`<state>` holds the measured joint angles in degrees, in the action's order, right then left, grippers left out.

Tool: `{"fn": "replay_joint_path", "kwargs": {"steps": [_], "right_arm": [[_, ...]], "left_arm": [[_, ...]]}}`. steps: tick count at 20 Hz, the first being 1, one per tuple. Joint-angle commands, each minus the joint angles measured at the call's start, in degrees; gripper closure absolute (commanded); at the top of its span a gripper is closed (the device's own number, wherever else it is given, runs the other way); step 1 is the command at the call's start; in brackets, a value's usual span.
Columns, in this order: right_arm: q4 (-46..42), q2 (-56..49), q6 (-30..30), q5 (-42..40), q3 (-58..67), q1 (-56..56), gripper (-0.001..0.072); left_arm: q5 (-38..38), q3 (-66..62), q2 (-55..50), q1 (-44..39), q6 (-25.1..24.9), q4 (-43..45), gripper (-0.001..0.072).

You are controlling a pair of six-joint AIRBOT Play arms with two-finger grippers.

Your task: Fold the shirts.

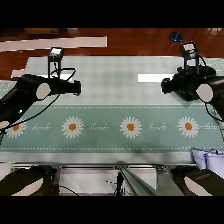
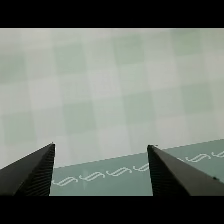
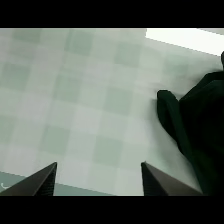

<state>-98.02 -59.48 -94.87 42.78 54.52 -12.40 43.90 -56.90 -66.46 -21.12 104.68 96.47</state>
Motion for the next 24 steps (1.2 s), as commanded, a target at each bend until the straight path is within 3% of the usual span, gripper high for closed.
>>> {"fn": "replay_joint_path", "kwargs": {"steps": [1,16,24], "right_arm": [[0.00,0.02,-0.02,0.00,-0.02,-0.02,0.0125],[0.02,0.02,-0.04,-0.48,-0.02,-0.02,0.0125],[0.07,0.13,-0.02,-21.77,0.04,-0.02,0.0125]], "left_arm": [[0.00,0.02,-0.02,0.02,-0.02,0.00,0.0031],[0.00,0.02,-0.02,0.02,0.00,0.00,0.0031],[-10.82,0.02,-0.15,0.02,-0.02,0.00,0.0031]]}}
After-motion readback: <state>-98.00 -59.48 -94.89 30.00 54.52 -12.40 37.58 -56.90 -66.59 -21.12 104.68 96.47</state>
